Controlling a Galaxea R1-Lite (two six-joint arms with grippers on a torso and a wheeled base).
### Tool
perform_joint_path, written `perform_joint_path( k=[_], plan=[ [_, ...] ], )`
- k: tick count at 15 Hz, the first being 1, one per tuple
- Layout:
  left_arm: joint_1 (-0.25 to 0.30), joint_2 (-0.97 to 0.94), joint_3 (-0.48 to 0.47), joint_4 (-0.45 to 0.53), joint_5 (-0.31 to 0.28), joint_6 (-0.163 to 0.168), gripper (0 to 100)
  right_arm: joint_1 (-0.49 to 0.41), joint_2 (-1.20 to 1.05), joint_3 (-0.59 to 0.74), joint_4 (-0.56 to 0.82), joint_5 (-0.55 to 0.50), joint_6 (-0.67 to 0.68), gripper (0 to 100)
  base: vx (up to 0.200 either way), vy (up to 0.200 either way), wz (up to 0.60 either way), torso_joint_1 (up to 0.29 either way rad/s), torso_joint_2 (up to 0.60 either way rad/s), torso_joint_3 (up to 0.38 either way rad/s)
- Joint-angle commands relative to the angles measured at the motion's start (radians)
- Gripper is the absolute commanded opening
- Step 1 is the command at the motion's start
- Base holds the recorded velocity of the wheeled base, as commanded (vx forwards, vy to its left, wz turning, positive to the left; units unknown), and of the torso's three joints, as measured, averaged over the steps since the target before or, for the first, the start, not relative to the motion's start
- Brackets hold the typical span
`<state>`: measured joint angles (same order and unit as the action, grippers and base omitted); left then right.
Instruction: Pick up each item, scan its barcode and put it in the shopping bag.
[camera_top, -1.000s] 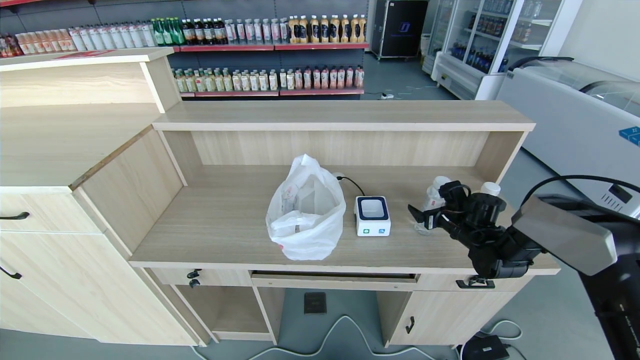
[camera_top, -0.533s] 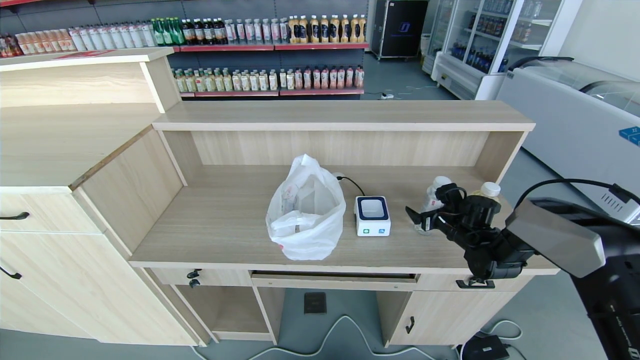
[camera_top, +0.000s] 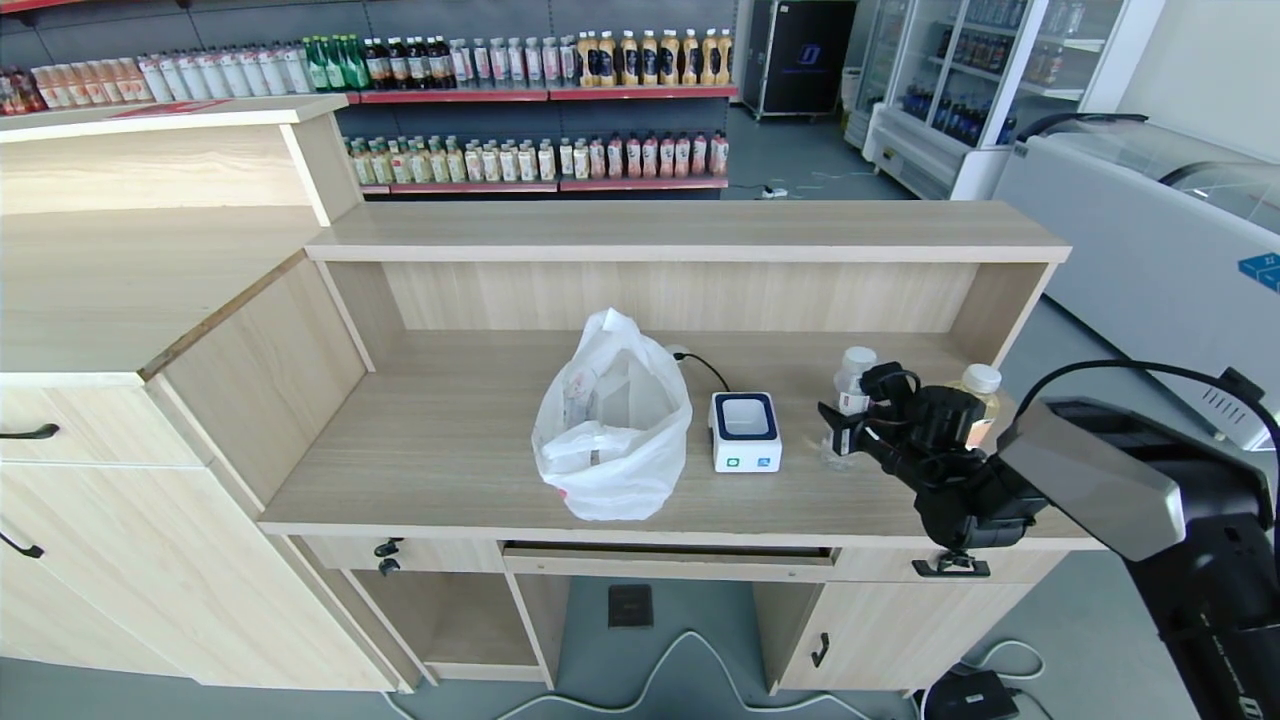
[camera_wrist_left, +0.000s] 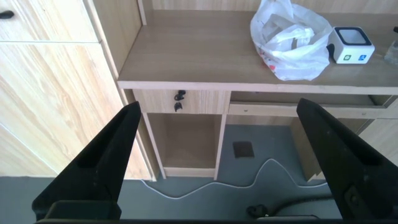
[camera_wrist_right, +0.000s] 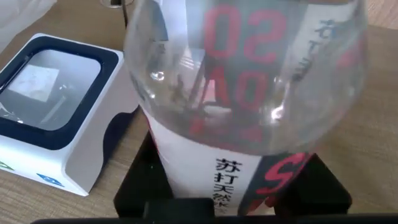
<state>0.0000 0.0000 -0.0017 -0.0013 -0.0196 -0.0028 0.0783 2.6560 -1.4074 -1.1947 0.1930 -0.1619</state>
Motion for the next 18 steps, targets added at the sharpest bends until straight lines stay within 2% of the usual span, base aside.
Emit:
perform_joint_path(
  k=[1, 6, 9, 12, 15, 18],
  plan=[
    [0.0, 0.002, 0.0, 0.0, 0.0, 0.0, 100, 0.001, -0.004, -0.004, 0.012, -0.001, -0.001, 0, 0.0, 0.0, 0.0, 0.0, 0.0, 0.0],
    [0.0, 0.002, 0.0, 0.0, 0.0, 0.0, 100, -0.002, -0.053, 0.019, 0.007, -0.02, -0.033, 0, 0.0, 0.0, 0.0, 0.0, 0.0, 0.0],
    [0.0, 0.002, 0.0, 0.0, 0.0, 0.0, 100, -0.005, -0.203, 0.111, 0.024, -0.027, 0.019, 0, 0.0, 0.0, 0.0, 0.0, 0.0, 0.0],
    [0.0, 0.002, 0.0, 0.0, 0.0, 0.0, 100, 0.003, -0.462, 0.134, 0.204, -0.014, 0.216, 0, 0.0, 0.0, 0.0, 0.0, 0.0, 0.0],
    [0.0, 0.002, 0.0, 0.0, 0.0, 0.0, 100, -0.005, -0.778, 0.142, 0.506, 0.129, 0.461, 0, 0.0, 0.0, 0.0, 0.0, 0.0, 0.0],
    [0.0, 0.002, 0.0, 0.0, 0.0, 0.0, 100, -0.005, -1.039, 0.205, 0.687, 0.233, 0.594, 0, 0.0, 0.0, 0.0, 0.0, 0.0, 0.0]
  ],
)
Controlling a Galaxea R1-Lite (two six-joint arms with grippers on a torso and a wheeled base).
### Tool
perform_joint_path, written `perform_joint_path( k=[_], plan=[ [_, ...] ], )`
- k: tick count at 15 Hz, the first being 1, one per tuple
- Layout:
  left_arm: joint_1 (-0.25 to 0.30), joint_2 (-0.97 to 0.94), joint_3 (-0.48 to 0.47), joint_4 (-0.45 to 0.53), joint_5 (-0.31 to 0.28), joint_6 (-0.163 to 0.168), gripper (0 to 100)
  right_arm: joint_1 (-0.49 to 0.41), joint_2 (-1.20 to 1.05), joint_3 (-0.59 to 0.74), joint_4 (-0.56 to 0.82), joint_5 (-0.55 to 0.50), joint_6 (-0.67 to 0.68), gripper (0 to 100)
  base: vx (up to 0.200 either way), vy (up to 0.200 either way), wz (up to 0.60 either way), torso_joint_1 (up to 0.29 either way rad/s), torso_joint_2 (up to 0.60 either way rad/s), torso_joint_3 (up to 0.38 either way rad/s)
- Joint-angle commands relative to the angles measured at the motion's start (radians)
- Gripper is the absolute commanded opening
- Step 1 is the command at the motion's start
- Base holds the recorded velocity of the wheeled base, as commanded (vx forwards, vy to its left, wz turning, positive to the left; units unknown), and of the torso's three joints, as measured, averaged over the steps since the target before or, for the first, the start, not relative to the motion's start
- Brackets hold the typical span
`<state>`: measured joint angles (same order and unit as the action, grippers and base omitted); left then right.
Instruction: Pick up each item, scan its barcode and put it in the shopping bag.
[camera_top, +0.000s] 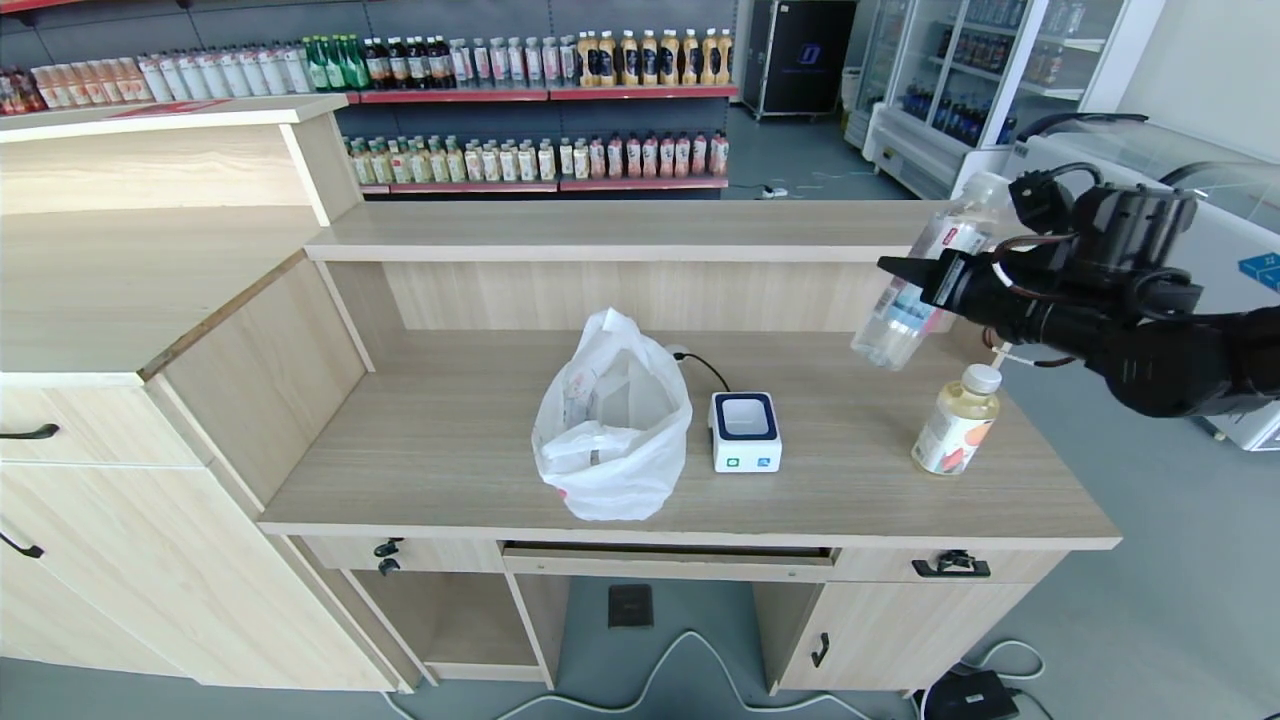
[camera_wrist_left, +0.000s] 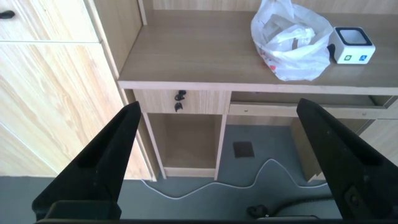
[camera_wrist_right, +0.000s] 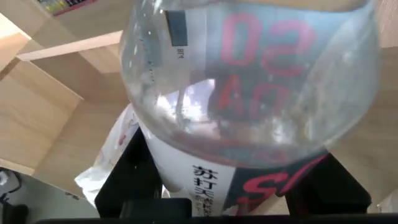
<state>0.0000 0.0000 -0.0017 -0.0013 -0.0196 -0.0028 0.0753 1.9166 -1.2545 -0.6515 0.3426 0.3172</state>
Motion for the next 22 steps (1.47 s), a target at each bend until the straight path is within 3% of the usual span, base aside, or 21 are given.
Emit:
perform_joint_path(
  k=[1, 3, 4, 8, 11, 13, 16, 22],
  plan=[
    [0.0, 0.002, 0.0, 0.0, 0.0, 0.0, 100, 0.0, -0.436, 0.118, 0.216, 0.151, 0.14, 0, 0.0, 0.0, 0.0, 0.0, 0.0, 0.0],
    [0.0, 0.002, 0.0, 0.0, 0.0, 0.0, 100, 0.008, -0.602, 0.214, 0.297, 0.196, 0.143, 0, 0.0, 0.0, 0.0, 0.0, 0.0, 0.0],
    [0.0, 0.002, 0.0, 0.0, 0.0, 0.0, 100, 0.05, -0.777, 0.297, 0.412, 0.242, 0.141, 0, 0.0, 0.0, 0.0, 0.0, 0.0, 0.0],
    [0.0, 0.002, 0.0, 0.0, 0.0, 0.0, 100, 0.173, -0.943, 0.296, 0.598, 0.3, 0.143, 0, 0.0, 0.0, 0.0, 0.0, 0.0, 0.0],
    [0.0, 0.002, 0.0, 0.0, 0.0, 0.0, 100, 0.216, -0.892, 0.259, 0.592, 0.328, 0.164, 0, 0.0, 0.0, 0.0, 0.0, 0.0, 0.0],
    [0.0, 0.002, 0.0, 0.0, 0.0, 0.0, 100, 0.212, -0.814, 0.273, 0.455, 0.423, 0.178, 0, 0.0, 0.0, 0.0, 0.0, 0.0, 0.0],
    [0.0, 0.002, 0.0, 0.0, 0.0, 0.0, 100, 0.231, -0.719, 0.237, 0.385, 0.472, 0.143, 0, 0.0, 0.0, 0.0, 0.0, 0.0, 0.0],
    [0.0, 0.0, 0.0, 0.0, 0.0, 0.0, 100, 0.253, -0.711, 0.299, 0.371, 0.553, 0.115, 0, 0.0, 0.0, 0.0, 0.0, 0.0, 0.0]
  ],
)
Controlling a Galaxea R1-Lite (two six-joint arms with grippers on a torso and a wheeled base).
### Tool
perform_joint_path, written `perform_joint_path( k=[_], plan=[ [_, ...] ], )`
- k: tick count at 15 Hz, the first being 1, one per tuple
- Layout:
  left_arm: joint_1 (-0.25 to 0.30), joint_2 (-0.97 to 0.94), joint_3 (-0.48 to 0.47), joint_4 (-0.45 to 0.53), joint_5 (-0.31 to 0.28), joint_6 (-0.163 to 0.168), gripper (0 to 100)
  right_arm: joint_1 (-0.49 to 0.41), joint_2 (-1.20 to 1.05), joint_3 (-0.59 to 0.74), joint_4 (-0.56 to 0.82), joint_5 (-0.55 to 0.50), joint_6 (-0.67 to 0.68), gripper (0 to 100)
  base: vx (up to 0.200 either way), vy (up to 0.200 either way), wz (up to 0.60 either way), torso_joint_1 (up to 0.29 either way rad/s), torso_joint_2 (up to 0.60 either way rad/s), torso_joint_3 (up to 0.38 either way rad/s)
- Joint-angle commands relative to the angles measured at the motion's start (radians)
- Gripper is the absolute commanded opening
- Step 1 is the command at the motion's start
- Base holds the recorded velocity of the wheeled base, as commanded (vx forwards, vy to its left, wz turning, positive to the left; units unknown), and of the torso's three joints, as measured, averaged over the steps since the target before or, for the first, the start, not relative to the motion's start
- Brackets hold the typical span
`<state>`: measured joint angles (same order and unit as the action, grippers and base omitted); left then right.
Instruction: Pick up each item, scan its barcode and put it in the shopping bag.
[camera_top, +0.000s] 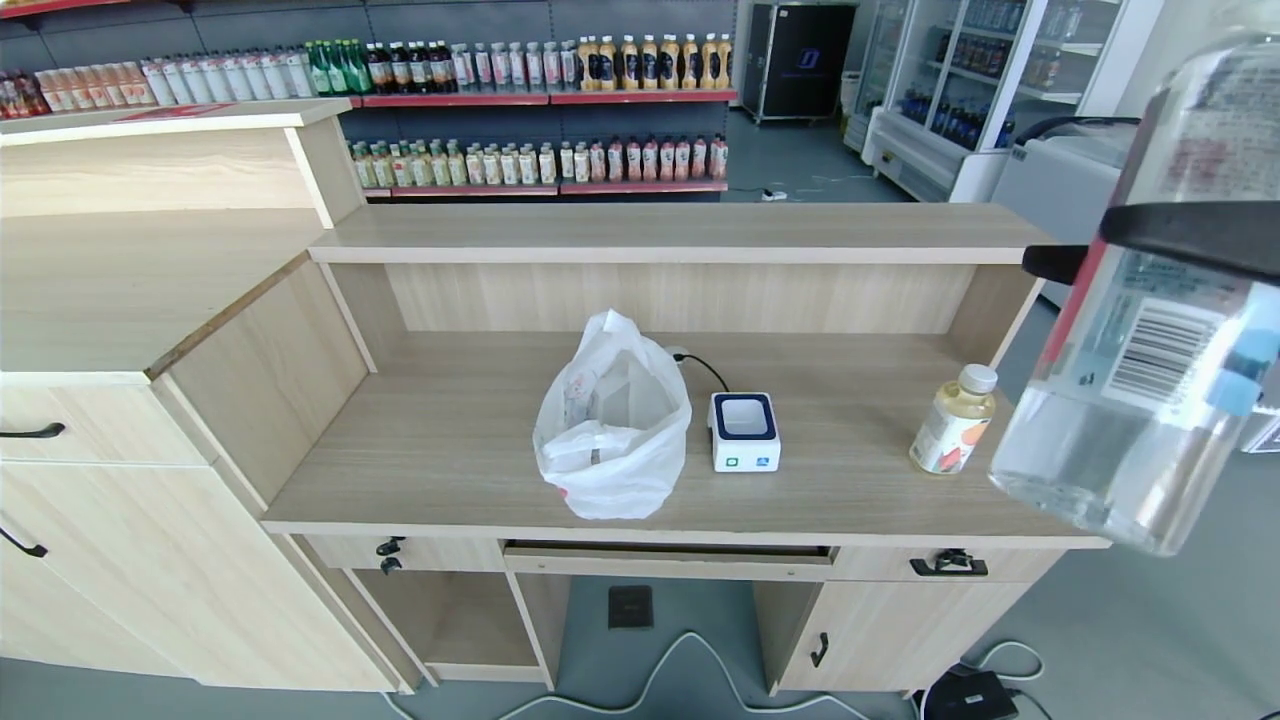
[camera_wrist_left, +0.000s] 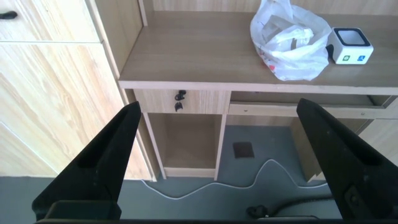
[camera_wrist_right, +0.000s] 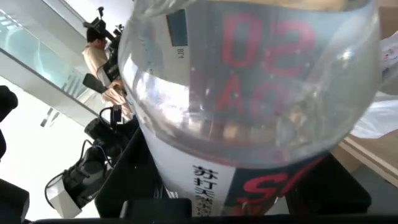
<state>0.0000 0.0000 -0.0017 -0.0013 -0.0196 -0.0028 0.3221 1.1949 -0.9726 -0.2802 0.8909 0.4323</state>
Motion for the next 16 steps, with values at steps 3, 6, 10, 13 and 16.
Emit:
perform_joint_path(
  k=[3, 6, 10, 13, 16],
  plan=[
    [0.0, 0.002, 0.0, 0.0, 0.0, 0.0, 100, 0.02, 0.008, 0.037, -0.013, 0.057, -0.043, 0, 0.0, 0.0, 0.0, 0.0, 0.0, 0.0],
    [0.0, 0.002, 0.0, 0.0, 0.0, 0.0, 100, 0.026, 0.023, 0.046, -0.045, 0.126, -0.098, 0, 0.0, 0.0, 0.0, 0.0, 0.0, 0.0],
    [0.0, 0.0, 0.0, 0.0, 0.0, 0.0, 100, 0.037, 0.018, 0.064, -0.047, 0.161, -0.11, 0, 0.0, 0.0, 0.0, 0.0, 0.0, 0.0],
    [0.0, 0.002, 0.0, 0.0, 0.0, 0.0, 100, 0.038, 0.003, 0.074, -0.042, 0.163, -0.115, 0, 0.0, 0.0, 0.0, 0.0, 0.0, 0.0],
    [0.0, 0.0, 0.0, 0.0, 0.0, 0.0, 100, 0.04, -0.008, 0.081, -0.039, 0.163, -0.112, 0, 0.0, 0.0, 0.0, 0.0, 0.0, 0.0]
  ],
)
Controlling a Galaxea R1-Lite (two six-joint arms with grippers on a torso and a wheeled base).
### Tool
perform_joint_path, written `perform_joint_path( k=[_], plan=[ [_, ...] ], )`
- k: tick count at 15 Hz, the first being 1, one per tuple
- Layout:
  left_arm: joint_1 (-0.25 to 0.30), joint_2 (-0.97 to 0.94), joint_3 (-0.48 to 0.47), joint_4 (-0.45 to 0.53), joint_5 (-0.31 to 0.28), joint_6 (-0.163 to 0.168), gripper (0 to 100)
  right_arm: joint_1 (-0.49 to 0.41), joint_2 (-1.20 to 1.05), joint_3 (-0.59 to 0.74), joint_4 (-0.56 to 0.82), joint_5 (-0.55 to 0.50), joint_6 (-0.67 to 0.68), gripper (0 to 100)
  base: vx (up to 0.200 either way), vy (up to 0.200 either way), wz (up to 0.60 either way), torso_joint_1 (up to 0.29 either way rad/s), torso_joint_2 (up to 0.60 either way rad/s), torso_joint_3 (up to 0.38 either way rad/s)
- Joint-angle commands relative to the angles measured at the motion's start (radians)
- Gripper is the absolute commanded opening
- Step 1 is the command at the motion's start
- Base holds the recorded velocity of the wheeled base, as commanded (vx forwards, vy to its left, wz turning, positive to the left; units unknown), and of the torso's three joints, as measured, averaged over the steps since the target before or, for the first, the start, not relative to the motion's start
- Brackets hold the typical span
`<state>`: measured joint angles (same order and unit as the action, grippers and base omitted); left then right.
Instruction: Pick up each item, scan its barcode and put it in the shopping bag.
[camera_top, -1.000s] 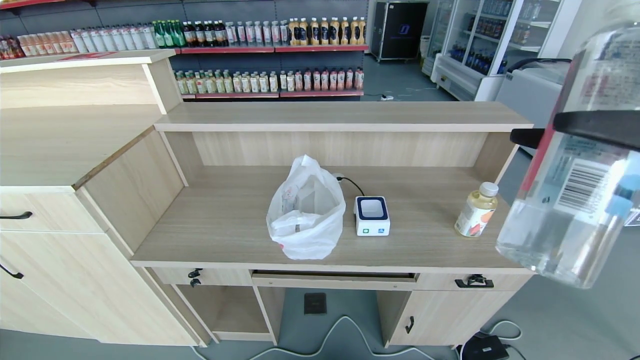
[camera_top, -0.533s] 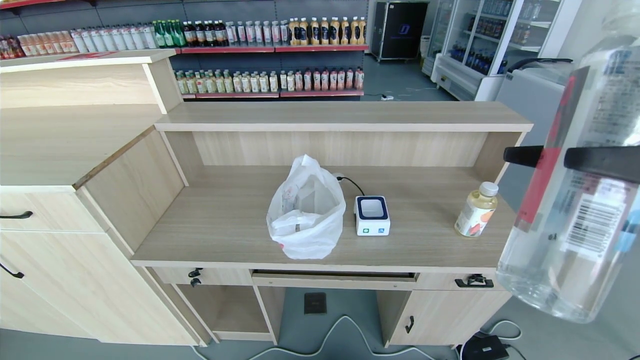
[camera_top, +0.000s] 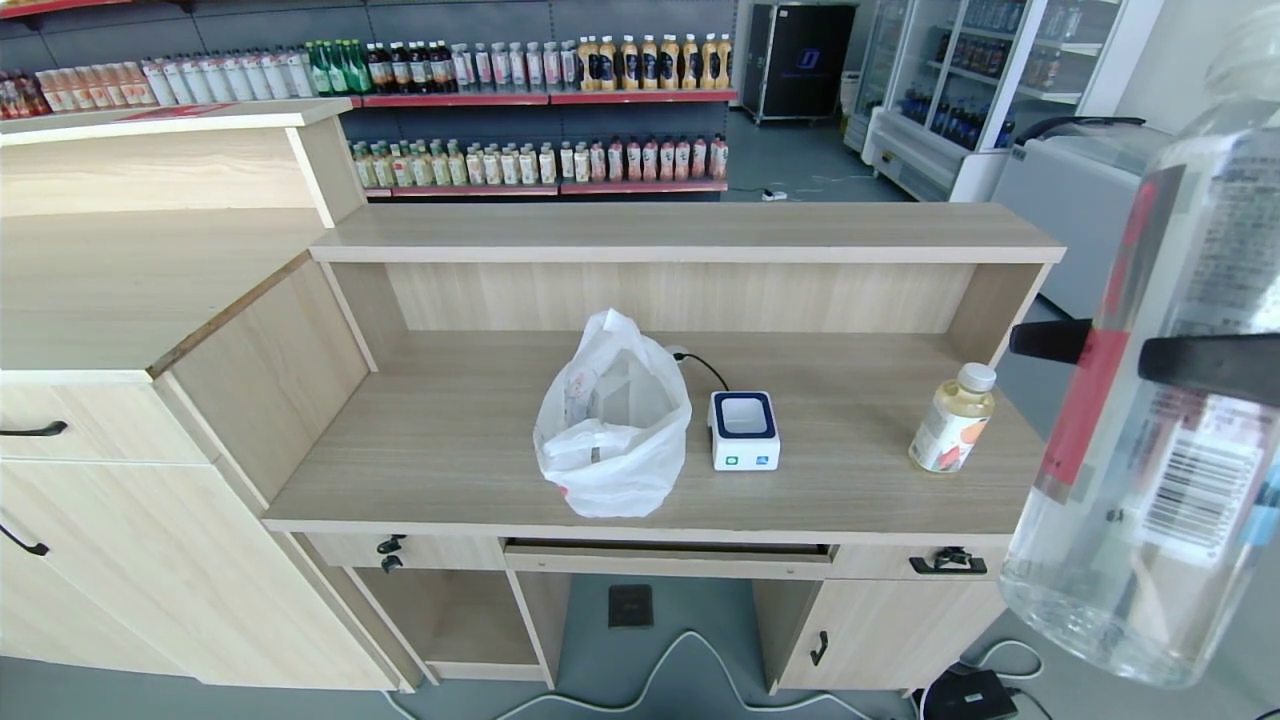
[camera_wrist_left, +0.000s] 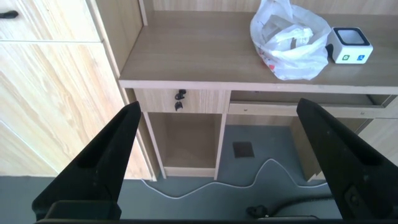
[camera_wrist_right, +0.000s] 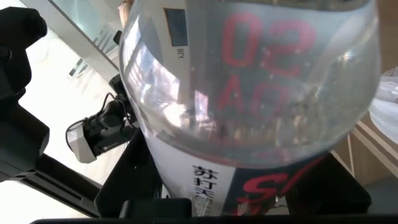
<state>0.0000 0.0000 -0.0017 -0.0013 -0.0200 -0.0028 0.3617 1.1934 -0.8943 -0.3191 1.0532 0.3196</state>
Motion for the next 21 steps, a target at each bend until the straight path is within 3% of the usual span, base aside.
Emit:
perform_joint_path(
  k=[1, 11, 13, 15, 16, 17, 19, 21],
  plan=[
    [0.0, 0.0, 0.0, 0.0, 0.0, 0.0, 100, 0.0, -0.006, 0.003, 0.0, 0.001, 0.001, 0, 0.0, 0.0, 0.0, 0.0, 0.0, 0.0],
    [0.0, 0.002, 0.0, 0.0, 0.0, 0.0, 100, -0.012, -0.026, 0.044, -0.003, -0.005, -0.007, 0, 0.0, 0.0, 0.0, 0.0, 0.0, 0.0],
    [0.0, 0.002, 0.0, 0.0, 0.0, 0.0, 100, -0.101, -0.025, 0.052, 0.0, -0.009, -0.045, 0, 0.0, 0.0, 0.0, 0.0, 0.0, 0.0],
    [0.0, 0.002, 0.0, 0.0, 0.0, 0.0, 100, -0.262, 0.025, 0.072, 0.0, -0.016, -0.212, 0, 0.0, 0.0, 0.0, 0.0, 0.0, 0.0],
    [0.0, 0.002, 0.0, 0.0, 0.0, 0.0, 100, -0.28, 0.031, 0.075, 0.0, -0.021, -0.238, 0, 0.0, 0.0, 0.0, 0.0, 0.0, 0.0],
    [0.0, 0.002, 0.0, 0.0, 0.0, 0.0, 100, -0.417, 0.084, 0.087, 0.014, -0.107, -0.421, 0, 0.0, 0.0, 0.0, 0.0, 0.0, 0.0],
    [0.0, 0.0, 0.0, 0.0, 0.0, 0.0, 100, -0.495, 0.137, 0.107, 0.015, -0.251, -0.553, 0, 0.0, 0.0, 0.0, 0.0, 0.0, 0.0],
    [0.0, 0.002, 0.0, 0.0, 0.0, 0.0, 100, -0.561, 0.166, 0.13, 0.017, -0.318, -0.732, 0, 0.0, 0.0, 0.0, 0.0, 0.0, 0.0]
  ],
)
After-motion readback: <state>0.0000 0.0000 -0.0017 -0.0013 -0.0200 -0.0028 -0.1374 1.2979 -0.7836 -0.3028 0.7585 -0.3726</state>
